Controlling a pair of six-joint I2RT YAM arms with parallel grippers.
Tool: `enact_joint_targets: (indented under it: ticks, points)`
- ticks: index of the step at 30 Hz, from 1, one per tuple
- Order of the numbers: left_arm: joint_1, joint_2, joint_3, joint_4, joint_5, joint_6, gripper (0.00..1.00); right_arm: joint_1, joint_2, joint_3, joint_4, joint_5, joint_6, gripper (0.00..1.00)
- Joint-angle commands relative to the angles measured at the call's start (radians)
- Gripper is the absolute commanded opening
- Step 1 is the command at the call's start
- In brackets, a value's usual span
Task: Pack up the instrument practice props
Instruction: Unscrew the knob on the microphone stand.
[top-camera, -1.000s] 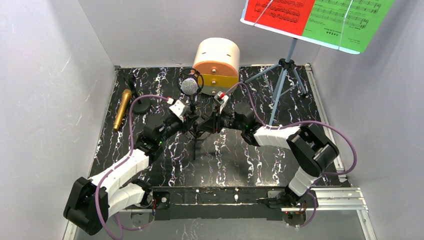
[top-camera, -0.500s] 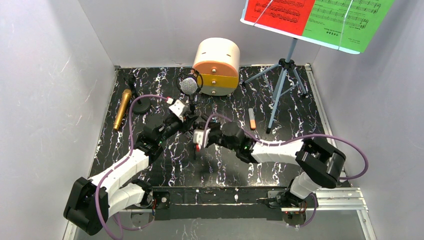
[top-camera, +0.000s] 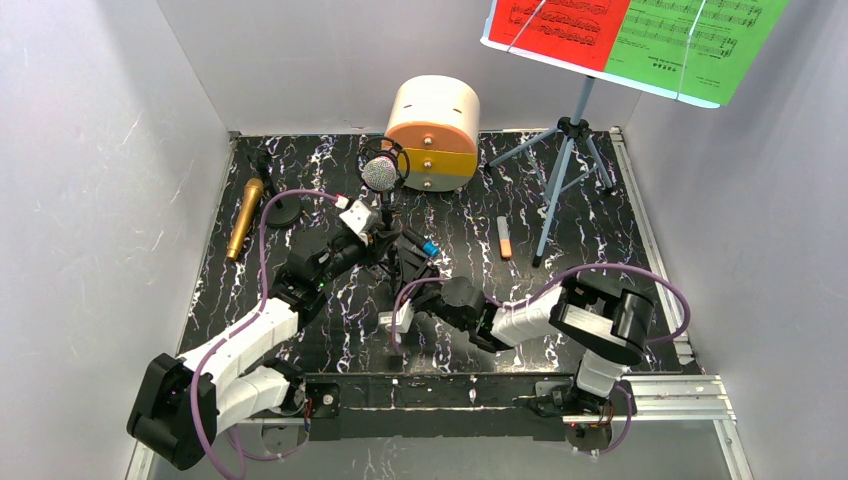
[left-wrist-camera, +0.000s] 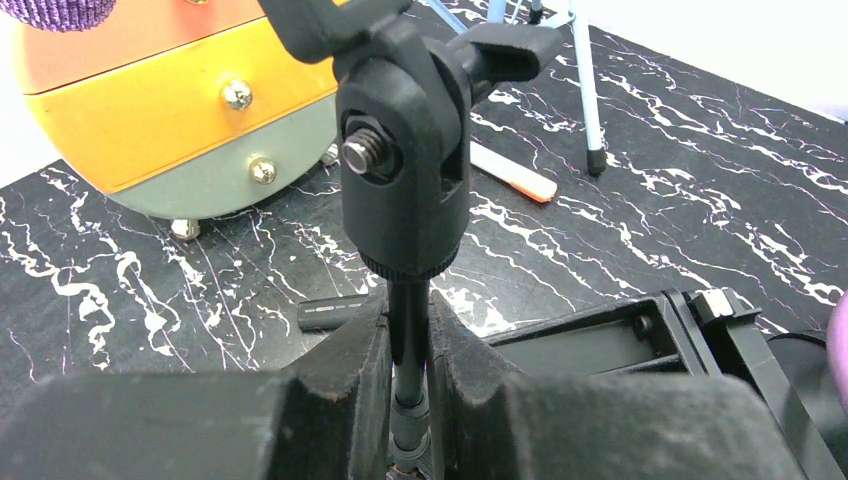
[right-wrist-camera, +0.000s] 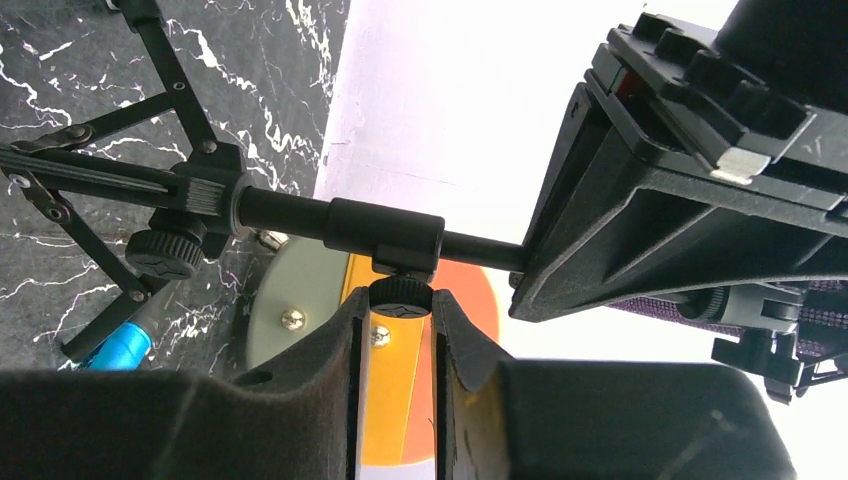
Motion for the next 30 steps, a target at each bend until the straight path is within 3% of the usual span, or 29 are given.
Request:
enact_joint_targets:
  ticks: [1,5,12,20,24,30]
  points:
    - [-0.005,-0.001,-0.006,-0.018,0.014,0.007,0.00,0.001,0.003,-0.011,0.097,0.039,0.042,0.20]
    - [-0.005,-0.001,-0.005,-0.019,0.016,0.007,0.00,0.001,-0.063,-0.003,0.016,0.029,0.272,0.45]
    - [-0.005,-0.002,-0.006,-0.017,0.020,0.010,0.00,-0.024,-0.278,0.040,-0.239,-0.054,0.850,0.65]
    - [-0.005,-0.005,-0.008,-0.017,0.024,0.012,0.00,-0.153,-0.458,0.084,-0.306,-0.322,1.427,0.72]
    - [-0.005,-0.002,-0.008,-0.017,0.024,0.007,0.00,-0.161,-0.441,0.150,-0.297,-0.266,1.628,0.73]
    - [-0.005,-0.001,-0.009,-0.014,0.025,0.007,0.00,-0.160,-0.355,0.234,-0.263,-0.201,1.801,0.73]
